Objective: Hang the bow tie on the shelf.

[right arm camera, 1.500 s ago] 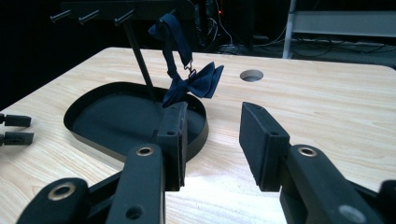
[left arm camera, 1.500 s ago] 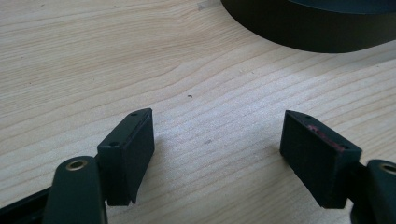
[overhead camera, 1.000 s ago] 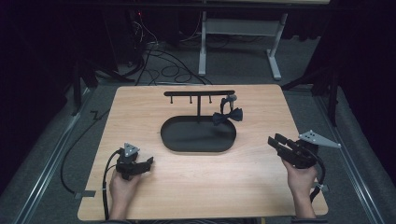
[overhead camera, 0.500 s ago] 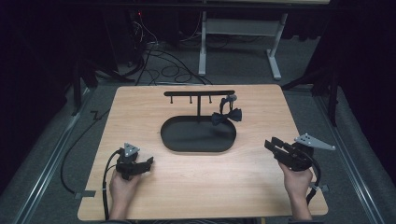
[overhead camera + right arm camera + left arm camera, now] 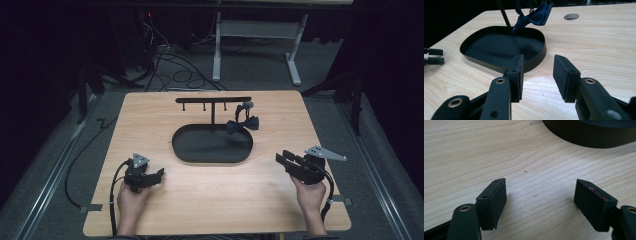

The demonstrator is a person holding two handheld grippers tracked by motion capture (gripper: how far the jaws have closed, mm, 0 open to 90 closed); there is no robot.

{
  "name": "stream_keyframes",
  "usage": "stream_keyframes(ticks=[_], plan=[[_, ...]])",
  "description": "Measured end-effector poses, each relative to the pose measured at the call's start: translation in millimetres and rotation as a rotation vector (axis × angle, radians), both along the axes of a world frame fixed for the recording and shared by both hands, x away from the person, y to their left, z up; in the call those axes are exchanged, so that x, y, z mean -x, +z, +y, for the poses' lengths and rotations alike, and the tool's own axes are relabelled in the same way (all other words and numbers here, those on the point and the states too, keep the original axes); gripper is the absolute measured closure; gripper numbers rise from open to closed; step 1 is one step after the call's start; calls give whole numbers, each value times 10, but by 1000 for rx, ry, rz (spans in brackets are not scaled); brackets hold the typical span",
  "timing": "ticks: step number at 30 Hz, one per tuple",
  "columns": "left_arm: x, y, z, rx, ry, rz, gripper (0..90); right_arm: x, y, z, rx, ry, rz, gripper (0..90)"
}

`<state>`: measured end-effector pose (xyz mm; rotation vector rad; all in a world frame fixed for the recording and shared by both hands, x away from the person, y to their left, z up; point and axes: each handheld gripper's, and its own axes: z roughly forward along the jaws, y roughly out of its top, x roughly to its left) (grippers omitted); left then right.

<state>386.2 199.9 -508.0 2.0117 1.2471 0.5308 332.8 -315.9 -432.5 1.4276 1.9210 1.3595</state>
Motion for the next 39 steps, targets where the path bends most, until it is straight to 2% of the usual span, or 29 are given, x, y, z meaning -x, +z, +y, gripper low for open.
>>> stream_keyframes(ticks=[13,23,28,39], plan=[[0,-1,0,1,0,0,266,-72,-150,130,18,13,51,622],[-1,0,2,2,0,0,266,-152,-297,228,56,30,90,623],[0,0,2,1,-1,1,266,-171,-354,255,59,25,112,622],[-1,0,3,2,-1,1,266,-238,-470,390,106,45,135,621]])
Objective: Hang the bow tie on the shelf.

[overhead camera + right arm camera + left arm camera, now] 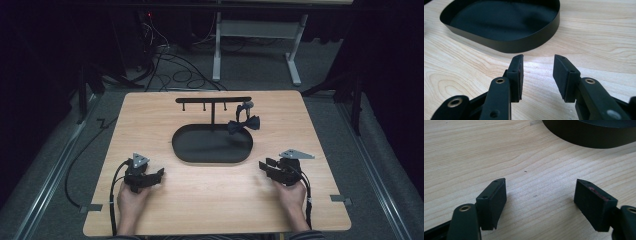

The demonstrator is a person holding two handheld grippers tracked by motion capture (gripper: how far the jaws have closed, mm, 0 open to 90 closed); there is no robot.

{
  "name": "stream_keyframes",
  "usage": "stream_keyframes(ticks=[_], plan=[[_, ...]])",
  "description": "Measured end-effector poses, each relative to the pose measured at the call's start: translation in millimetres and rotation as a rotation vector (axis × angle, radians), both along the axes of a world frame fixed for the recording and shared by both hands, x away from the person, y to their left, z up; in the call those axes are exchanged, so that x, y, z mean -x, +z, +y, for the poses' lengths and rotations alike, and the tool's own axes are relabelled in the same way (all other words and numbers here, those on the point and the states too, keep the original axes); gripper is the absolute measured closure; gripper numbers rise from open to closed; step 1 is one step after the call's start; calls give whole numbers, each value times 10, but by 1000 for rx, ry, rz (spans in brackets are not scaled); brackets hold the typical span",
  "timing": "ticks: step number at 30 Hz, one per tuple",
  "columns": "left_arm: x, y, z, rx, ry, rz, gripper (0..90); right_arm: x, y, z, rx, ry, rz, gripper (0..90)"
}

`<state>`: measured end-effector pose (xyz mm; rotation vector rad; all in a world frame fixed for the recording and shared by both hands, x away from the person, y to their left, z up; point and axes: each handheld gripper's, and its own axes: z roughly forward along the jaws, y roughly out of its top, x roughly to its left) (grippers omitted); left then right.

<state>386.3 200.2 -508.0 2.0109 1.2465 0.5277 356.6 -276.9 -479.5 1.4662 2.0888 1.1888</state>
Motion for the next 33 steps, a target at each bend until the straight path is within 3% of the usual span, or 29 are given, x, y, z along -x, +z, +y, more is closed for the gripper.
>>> stream_keyframes(ticks=[15,27,33], plan=[[1,0,-3,-2,1,-1,266,-58,-147,110,45,6,24,621],[1,0,-2,-1,0,0,266,-77,-222,217,135,15,19,608],[1,-2,-3,-1,1,-2,266,-50,-226,308,228,19,-15,564]])
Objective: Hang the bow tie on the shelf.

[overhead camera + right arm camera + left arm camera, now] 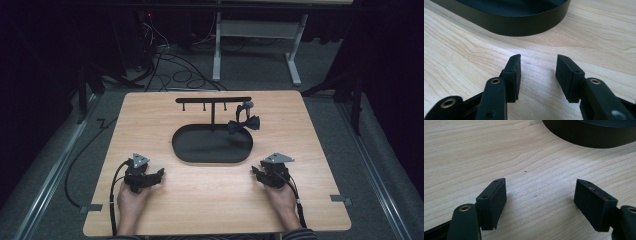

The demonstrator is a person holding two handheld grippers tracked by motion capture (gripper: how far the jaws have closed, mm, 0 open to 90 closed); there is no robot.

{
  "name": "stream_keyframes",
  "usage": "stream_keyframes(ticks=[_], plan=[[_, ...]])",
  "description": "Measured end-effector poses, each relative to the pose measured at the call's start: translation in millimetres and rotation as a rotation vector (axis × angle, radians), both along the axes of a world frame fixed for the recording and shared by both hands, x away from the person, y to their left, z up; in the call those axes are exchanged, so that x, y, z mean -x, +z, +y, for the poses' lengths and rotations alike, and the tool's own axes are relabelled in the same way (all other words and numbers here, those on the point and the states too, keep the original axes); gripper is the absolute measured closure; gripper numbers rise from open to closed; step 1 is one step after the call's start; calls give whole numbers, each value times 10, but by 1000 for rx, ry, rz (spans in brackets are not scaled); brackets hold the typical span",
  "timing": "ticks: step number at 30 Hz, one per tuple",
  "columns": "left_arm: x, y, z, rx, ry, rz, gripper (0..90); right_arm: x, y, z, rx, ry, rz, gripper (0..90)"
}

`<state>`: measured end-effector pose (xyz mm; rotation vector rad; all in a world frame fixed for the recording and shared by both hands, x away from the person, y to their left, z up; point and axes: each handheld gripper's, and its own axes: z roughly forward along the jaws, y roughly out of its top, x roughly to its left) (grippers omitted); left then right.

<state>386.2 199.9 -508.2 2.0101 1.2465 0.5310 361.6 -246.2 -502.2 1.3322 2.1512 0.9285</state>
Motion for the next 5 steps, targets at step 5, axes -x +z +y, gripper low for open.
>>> stream_keyframes(ticks=[5], plan=[[0,1,1,-1,0,1,266,-4,0,-7,-7,-3,5,557]])
